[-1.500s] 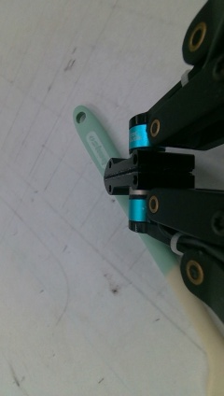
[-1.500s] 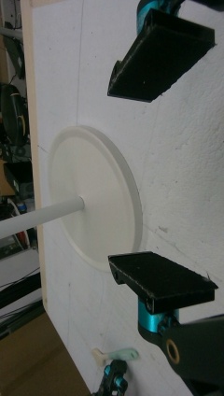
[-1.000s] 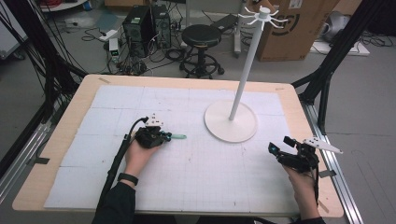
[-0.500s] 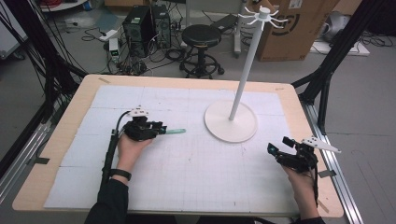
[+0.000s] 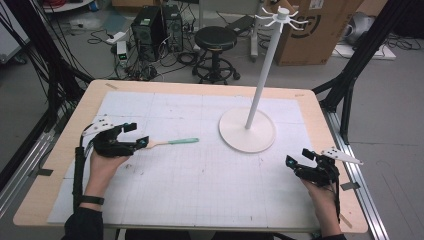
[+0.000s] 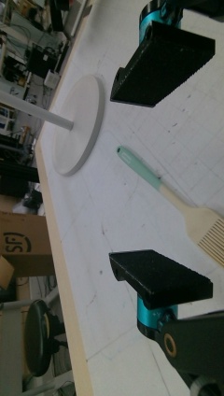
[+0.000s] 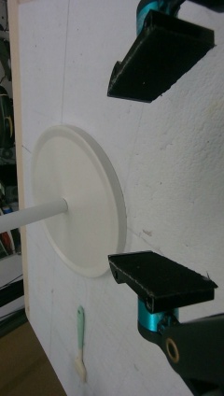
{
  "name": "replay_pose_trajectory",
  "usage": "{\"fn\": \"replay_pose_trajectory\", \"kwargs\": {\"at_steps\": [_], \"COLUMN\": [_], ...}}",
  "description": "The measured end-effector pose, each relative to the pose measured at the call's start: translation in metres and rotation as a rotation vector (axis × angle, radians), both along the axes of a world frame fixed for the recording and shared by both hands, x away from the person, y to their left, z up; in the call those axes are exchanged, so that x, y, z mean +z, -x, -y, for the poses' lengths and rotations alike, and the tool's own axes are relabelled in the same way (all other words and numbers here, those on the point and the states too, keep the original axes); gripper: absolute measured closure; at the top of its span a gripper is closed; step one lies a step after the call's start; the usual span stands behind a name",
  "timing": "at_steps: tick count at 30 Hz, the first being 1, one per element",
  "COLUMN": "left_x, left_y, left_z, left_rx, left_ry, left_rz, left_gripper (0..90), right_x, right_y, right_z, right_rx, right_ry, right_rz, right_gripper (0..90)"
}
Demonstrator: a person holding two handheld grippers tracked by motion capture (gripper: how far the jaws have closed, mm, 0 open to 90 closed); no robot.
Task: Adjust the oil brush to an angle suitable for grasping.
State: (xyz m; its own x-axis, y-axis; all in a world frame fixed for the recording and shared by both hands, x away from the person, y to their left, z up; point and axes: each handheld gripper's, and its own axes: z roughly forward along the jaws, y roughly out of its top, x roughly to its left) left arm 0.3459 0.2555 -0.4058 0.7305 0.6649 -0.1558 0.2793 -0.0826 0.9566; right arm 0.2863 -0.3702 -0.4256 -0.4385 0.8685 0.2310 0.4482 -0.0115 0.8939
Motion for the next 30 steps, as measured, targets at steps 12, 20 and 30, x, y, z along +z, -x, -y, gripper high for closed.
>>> {"fn": "replay_pose_trajectory", "kwargs": {"at_steps": [12, 20, 30], "left_x": [-0.017, -0.022, -0.018], "left_y": [0.022, 0.026, 0.028], "left_z": [-0.044, -0.054, -0.050], "left_rx": [0.057, 0.088, 0.082], "left_ry": [-0.006, 0.028, 0.035], "left_rz": [0.008, -0.017, -0.005], "left_gripper": [17.6, 17.1, 15.5], "right_x": [-0.002, -0.002, -0.002], "right_y": [-0.002, -0.005, -0.003], "right_z": [0.004, 0.005, 0.004], "right_rx": [-0.028, -0.031, -0.026], "right_ry": [-0.033, -0.032, -0.027], "right_rz": [-0.008, -0.004, -0.005], "right_gripper": [15.7, 15.7, 15.7]}}
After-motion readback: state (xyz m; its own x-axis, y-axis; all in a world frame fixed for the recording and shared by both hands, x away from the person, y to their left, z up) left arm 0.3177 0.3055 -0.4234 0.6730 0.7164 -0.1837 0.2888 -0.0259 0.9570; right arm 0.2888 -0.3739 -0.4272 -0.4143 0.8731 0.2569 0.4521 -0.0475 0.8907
